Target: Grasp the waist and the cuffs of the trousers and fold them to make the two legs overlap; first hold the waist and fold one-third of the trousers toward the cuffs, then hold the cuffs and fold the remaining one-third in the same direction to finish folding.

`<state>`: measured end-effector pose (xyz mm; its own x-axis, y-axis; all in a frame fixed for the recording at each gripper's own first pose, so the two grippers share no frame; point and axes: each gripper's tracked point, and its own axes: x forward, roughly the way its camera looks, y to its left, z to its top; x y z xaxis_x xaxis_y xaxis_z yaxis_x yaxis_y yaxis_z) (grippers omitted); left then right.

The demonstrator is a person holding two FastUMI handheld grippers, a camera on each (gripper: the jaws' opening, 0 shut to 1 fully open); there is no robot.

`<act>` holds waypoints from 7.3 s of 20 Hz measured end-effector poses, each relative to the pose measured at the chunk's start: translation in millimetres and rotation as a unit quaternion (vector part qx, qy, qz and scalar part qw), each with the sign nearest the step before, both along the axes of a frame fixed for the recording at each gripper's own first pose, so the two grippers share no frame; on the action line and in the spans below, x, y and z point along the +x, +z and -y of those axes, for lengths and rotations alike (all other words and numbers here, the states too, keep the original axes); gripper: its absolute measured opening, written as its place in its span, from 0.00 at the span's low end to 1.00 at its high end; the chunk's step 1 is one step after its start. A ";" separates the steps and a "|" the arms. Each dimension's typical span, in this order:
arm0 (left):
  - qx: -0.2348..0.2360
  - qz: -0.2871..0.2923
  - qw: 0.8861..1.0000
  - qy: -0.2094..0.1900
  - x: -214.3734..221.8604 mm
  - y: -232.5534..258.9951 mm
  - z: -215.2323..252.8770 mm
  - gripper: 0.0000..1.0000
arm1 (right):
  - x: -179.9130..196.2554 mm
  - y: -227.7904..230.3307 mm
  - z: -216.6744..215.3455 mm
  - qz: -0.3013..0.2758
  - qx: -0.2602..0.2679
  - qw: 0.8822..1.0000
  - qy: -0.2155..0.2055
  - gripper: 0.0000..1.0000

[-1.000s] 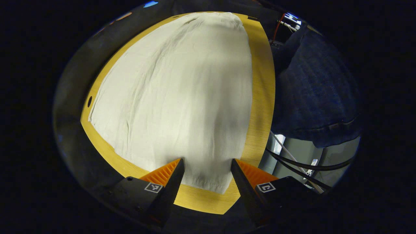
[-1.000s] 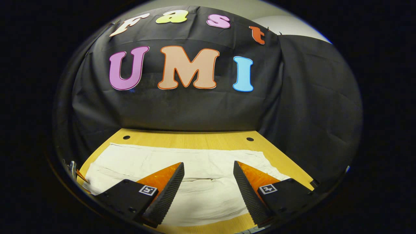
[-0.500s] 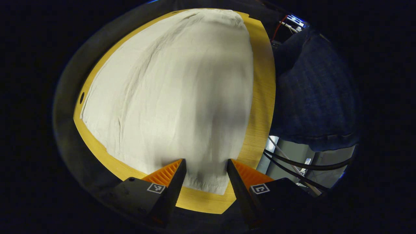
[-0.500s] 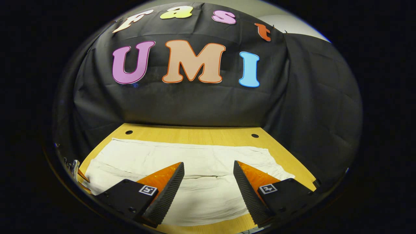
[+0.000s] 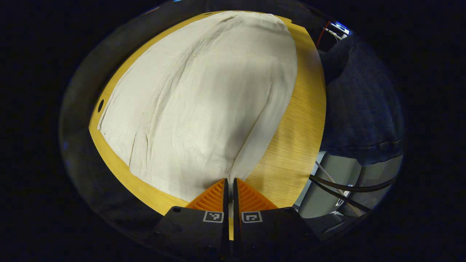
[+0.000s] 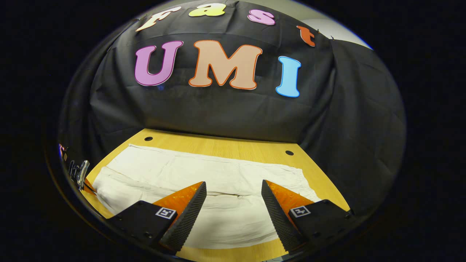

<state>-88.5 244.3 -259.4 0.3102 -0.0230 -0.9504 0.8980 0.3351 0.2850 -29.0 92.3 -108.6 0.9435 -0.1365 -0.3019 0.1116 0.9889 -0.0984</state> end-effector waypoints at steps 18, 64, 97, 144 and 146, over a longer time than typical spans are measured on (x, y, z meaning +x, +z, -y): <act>0.055 0.021 0.993 0.098 1.7 -2.7 -3.3 0.01 | -32.6 -135.1 180.2 -0.250 -0.208 0.900 0.290 0.98; -0.134 0.139 0.925 0.329 17.0 13.2 44.0 0.00 | -21.2 -184.3 230.7 -0.381 -0.053 0.911 0.150 0.07; -0.331 0.414 0.697 0.483 326.0 172.5 98.6 0.00 | 239.5 -85.1 229.4 -0.121 0.128 0.984 -0.014 0.07; -0.426 0.425 0.660 0.449 272.1 221.6 194.6 0.95 | 159.7 -164.0 349.2 -0.090 0.379 0.913 -0.117 0.20; -0.432 0.426 0.659 0.446 268.0 223.8 195.1 0.96 | 157.7 -153.7 342.6 -0.084 0.363 0.921 -0.110 0.24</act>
